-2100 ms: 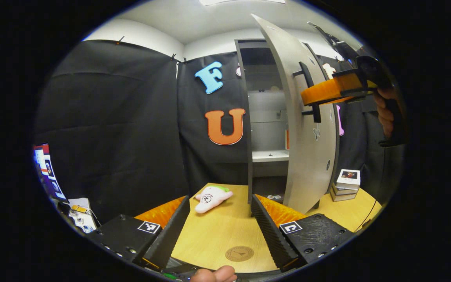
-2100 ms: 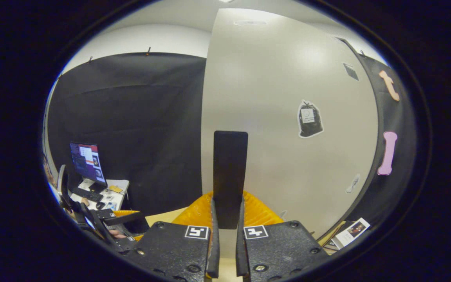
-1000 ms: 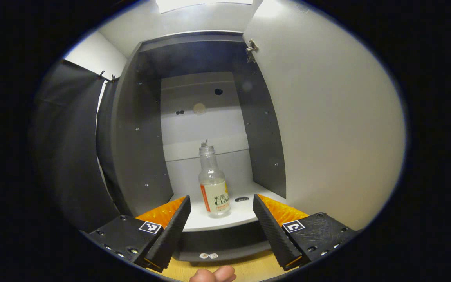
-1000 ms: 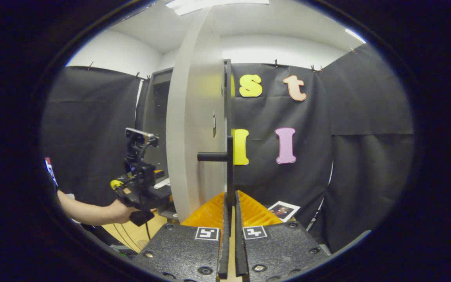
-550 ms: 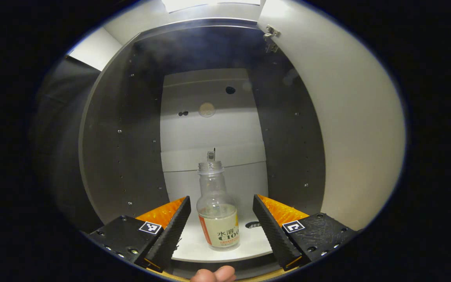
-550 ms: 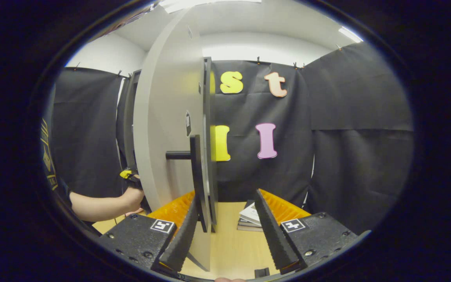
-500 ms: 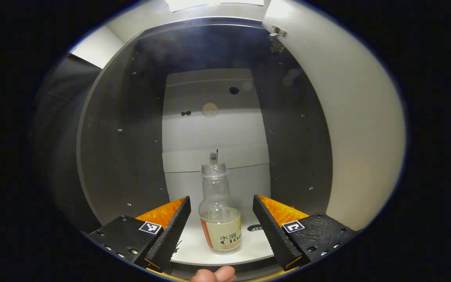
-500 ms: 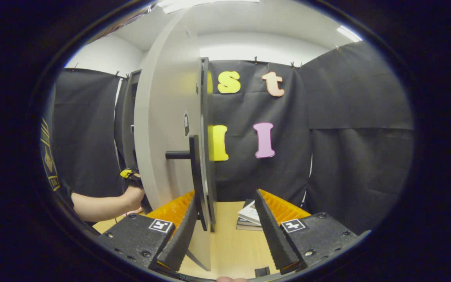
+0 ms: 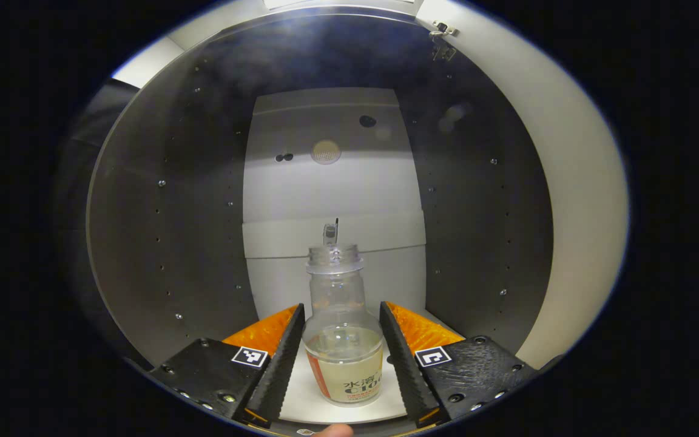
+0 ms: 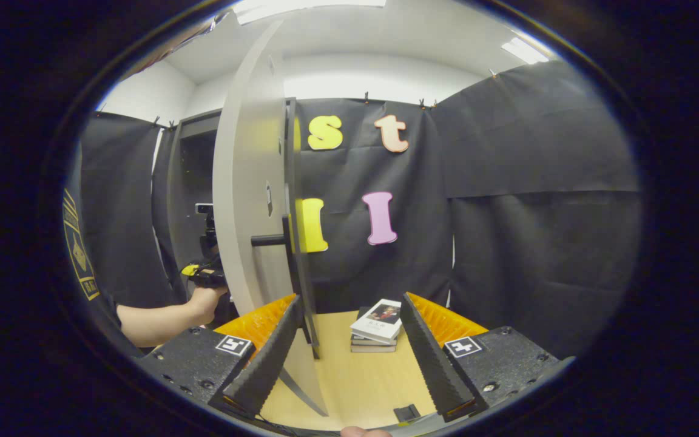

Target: Open the cabinet door with the right hand, grasp the bottle in the cabinet with the left hand and place it on the coaster, then close the cabinet door with the right hand.

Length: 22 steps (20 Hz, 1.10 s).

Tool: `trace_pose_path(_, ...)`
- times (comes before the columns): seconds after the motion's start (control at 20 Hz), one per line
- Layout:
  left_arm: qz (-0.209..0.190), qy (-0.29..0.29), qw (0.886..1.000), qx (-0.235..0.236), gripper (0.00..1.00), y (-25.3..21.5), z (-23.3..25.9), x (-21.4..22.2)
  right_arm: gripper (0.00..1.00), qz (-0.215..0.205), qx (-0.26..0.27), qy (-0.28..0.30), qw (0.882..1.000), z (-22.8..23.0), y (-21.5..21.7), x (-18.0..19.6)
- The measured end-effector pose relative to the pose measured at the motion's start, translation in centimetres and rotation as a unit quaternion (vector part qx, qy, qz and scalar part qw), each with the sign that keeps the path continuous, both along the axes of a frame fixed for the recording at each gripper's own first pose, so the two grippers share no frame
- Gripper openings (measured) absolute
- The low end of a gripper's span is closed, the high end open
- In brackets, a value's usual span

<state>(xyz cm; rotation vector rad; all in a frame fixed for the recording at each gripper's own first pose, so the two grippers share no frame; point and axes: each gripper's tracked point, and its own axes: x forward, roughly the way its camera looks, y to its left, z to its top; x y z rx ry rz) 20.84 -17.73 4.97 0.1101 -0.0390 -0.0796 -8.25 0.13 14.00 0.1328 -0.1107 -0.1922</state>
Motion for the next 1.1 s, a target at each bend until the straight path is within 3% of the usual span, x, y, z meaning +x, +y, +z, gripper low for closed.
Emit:
trace_pose_path(0.1,0.003,0.005,1.000,-0.003,0.73,0.1,0.1,-0.4,1.00,-0.016,0.005,-0.007,1.000,0.1,-0.8,-1.0)
trace_pose_path(0.15,0.007,0.005,1.000,-0.001,0.83,0.3,0.5,-0.6,1.00,-0.020,0.010,-0.010,1.000,0.0,-1.0,-1.3)
trace_pose_path(0.2,0.008,0.002,1.000,-0.002,0.60,0.3,0.9,-1.0,1.00,-0.022,0.015,-0.010,1.000,-0.1,-1.2,-1.6)
trace_pose_path(0.25,0.008,-0.003,1.000,-0.004,0.70,0.3,1.6,-1.6,1.00,-0.020,0.021,-0.007,1.000,-0.4,-1.4,-1.7)
trace_pose_path(0.3,0.006,-0.006,1.000,-0.005,0.70,0.4,2.2,-2.3,1.00,-0.019,0.027,-0.006,0.999,-0.7,-1.5,-1.9)
trace_pose_path(0.35,0.006,-0.005,1.000,-0.003,0.60,0.7,2.4,-2.9,1.00,-0.015,0.032,-0.005,0.999,-1.0,-1.6,-2.0)
trace_pose_path(0.4,0.008,-0.004,1.000,-0.002,0.70,1.0,2.7,-3.6,1.00,-0.013,0.036,-0.002,0.999,-1.2,-1.8,-2.1)
trace_pose_path(0.7,0.022,-0.004,1.000,-0.012,0.70,4.5,3.4,-10.5,0.97,0.024,0.040,0.024,0.999,-3.9,-2.1,-2.5)
trace_pose_path(1.0,0.075,-0.002,0.997,0.003,0.70,10.3,1.8,-17.3,0.98,0.087,0.026,0.086,0.992,-8.1,-0.6,-1.6)
trace_pose_path(1.1,0.091,-0.003,0.996,0.007,0.70,11.8,0.5,-19.6,0.97,0.070,0.008,0.115,0.991,-9.7,-0.9,-1.0)
